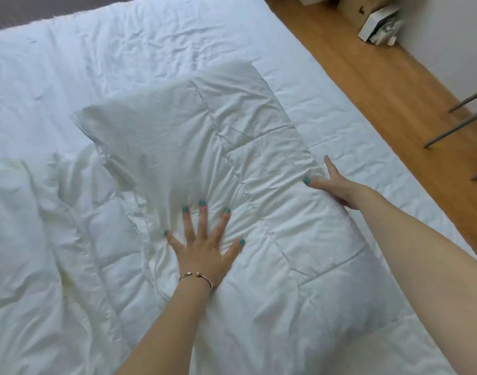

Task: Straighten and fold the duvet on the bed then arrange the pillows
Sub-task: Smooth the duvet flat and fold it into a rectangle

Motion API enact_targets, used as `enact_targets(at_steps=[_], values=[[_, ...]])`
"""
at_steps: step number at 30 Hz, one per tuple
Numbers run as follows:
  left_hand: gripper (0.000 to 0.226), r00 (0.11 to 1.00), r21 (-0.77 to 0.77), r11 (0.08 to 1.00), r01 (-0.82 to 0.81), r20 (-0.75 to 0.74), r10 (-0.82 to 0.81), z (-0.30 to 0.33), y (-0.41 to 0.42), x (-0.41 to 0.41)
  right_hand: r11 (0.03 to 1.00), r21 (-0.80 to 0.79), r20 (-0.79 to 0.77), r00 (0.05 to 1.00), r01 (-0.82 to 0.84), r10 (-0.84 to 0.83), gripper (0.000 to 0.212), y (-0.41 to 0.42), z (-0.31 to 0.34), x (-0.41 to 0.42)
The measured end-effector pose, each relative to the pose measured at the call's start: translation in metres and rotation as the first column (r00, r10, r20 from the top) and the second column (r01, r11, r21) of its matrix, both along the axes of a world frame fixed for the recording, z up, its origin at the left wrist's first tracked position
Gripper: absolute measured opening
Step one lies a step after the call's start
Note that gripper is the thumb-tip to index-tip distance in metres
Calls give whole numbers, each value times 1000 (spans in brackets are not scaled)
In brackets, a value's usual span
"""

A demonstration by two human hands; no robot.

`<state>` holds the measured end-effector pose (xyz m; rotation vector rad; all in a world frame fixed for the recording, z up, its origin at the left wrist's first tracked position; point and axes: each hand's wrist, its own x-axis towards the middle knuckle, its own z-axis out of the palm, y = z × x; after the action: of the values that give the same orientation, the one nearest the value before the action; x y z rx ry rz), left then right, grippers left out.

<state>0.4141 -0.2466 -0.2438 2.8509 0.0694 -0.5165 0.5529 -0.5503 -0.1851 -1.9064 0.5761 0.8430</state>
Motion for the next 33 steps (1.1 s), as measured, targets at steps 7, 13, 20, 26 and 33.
enact_targets(at_steps=[7,13,20,26,33], values=[[63,987,-19,1000,1,-163,-4,27,11,1,977,-34,290,933,-210,211,117,31,60,-23],[63,998,28,999,-42,-55,44,88,70,-37,938,-16,436,842,-346,318,107,98,169,-75],[76,951,58,956,-287,-106,291,142,260,-155,844,-213,521,674,-492,524,104,284,288,-181],[74,924,24,929,-371,-95,371,166,416,-258,795,-246,575,577,-555,581,103,506,318,-268],[65,855,-168,844,-510,-210,475,135,544,-357,513,-266,354,412,-817,840,121,747,215,-372]])
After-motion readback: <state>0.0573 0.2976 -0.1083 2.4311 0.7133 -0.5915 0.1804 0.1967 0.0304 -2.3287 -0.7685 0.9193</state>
